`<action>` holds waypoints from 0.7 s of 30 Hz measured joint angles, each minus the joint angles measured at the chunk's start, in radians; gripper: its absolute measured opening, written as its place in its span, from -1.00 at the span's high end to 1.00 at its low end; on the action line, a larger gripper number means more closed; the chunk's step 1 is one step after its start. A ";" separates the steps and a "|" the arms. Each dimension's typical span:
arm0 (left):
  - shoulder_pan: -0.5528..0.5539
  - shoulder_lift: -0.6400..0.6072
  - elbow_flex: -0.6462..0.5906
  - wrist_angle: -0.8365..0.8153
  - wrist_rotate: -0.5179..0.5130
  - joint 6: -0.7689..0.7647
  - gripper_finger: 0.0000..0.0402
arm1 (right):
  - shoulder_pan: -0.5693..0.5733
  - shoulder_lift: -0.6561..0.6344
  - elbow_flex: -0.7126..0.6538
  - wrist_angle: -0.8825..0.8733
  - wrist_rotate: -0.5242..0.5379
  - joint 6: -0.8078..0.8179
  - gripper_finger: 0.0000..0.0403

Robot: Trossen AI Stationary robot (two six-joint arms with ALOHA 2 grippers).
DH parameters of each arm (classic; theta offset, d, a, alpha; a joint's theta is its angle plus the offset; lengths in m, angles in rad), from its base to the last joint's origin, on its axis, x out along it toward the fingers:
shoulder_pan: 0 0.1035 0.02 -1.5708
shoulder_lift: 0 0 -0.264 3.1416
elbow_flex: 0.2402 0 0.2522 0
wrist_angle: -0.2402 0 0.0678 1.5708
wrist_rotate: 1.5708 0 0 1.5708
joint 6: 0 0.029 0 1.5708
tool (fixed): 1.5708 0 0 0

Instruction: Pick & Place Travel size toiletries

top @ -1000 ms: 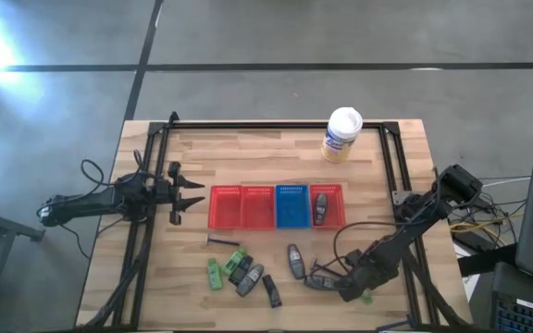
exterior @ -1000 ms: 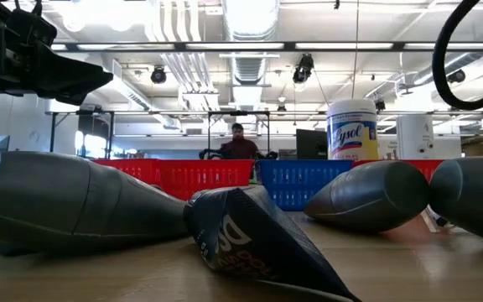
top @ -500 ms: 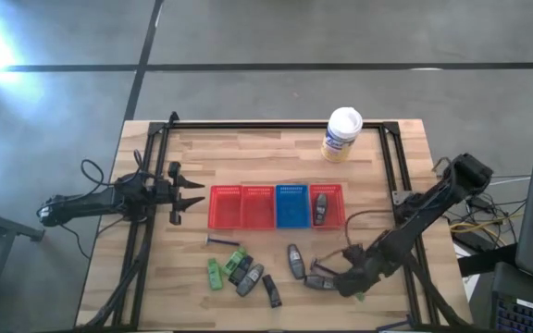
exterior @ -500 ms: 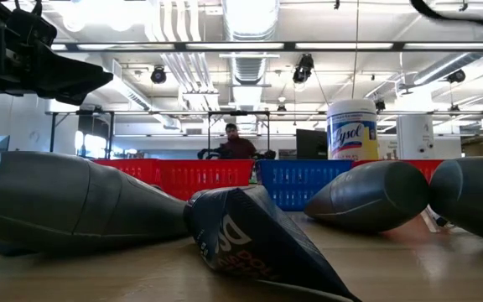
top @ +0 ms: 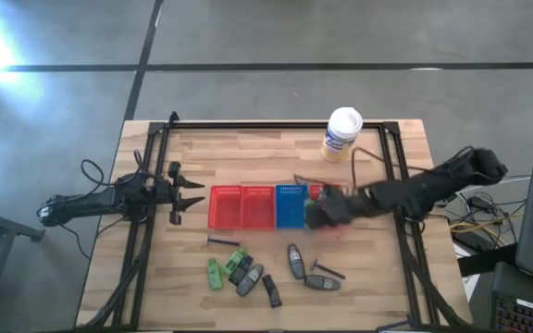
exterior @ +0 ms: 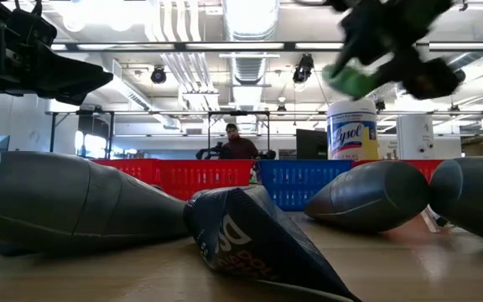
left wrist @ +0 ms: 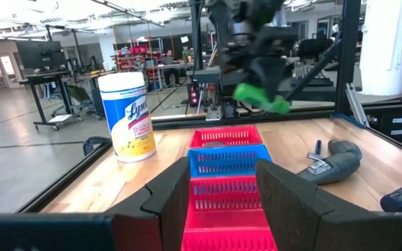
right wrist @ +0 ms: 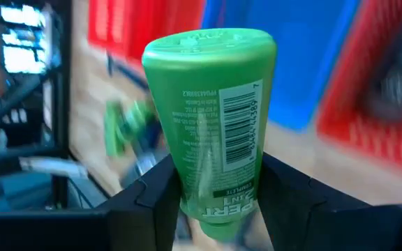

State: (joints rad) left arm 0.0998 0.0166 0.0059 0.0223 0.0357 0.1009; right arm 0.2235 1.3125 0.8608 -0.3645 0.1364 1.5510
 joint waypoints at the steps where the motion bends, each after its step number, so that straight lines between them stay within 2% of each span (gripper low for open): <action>1: 0.000 0.000 0.000 0.000 0.000 0.000 0.15 | -0.034 0.010 0.000 0.017 -0.023 -0.031 0.19; 5: 0.000 0.000 0.000 0.000 0.000 0.000 0.15 | -0.134 0.057 0.003 0.065 -0.109 -0.114 0.16; 12: 0.000 0.000 0.000 0.000 0.000 0.000 0.15 | -0.223 0.186 0.070 0.050 -0.163 -0.239 0.17; 21: 0.000 0.000 0.000 0.000 0.000 0.000 0.15 | -0.271 0.324 0.152 -0.046 -0.221 -0.288 -0.11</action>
State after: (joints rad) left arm 0.0998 0.0170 0.0055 0.0223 0.0357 0.1012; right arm -0.0478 1.6368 1.0131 -0.4101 -0.0846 1.2626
